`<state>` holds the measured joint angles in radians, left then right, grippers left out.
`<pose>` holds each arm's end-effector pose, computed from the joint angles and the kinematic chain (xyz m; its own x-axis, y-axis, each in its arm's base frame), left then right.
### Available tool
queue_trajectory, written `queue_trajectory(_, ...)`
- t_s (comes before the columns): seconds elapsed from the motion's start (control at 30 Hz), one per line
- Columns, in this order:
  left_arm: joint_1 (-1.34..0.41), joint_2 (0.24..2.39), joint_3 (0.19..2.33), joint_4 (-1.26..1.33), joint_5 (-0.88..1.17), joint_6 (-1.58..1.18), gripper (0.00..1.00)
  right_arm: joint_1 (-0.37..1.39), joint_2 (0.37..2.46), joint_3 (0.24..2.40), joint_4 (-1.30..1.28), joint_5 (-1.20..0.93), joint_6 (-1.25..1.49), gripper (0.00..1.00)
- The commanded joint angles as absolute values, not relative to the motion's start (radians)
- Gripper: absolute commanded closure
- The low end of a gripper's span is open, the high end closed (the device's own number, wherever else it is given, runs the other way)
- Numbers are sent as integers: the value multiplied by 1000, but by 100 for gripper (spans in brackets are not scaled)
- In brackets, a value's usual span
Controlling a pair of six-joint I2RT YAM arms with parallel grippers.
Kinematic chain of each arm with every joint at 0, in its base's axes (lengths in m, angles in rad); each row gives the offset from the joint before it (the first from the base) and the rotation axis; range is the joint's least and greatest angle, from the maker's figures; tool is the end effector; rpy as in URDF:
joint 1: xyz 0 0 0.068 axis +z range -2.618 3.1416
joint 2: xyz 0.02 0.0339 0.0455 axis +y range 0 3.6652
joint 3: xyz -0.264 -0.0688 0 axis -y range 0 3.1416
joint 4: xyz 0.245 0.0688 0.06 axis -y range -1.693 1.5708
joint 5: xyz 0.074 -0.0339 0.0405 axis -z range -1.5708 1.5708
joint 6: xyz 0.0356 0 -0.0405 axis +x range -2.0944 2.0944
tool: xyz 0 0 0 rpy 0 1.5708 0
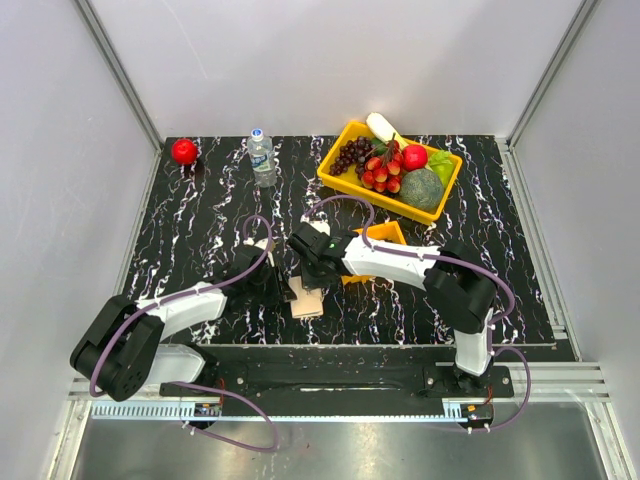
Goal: Put the credit cards into the card holder
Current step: Close the card holder at the center of the board.
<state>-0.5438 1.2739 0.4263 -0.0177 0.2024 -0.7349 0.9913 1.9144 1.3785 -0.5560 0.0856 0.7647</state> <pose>0.1850 -0.1202 0.1391 -0.8980 -0.2246 -0.3784 0.0219 0.8360 -0.5483 0.2220 0.3336 0.1914 -0.9129 -0.1353 -0.3850 -0.2495 0.9316 0.2643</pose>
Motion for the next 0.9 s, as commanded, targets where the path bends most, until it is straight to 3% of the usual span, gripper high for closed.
queue_trajectory(0.0,-548,1287,457,-28,167,-730,75,983,1931,1416,-545,55,762,100)
queue_trajectory(0.87,-548,1282,459,-26,175,-730,76,983,1931,1417,-566,138,792,100)
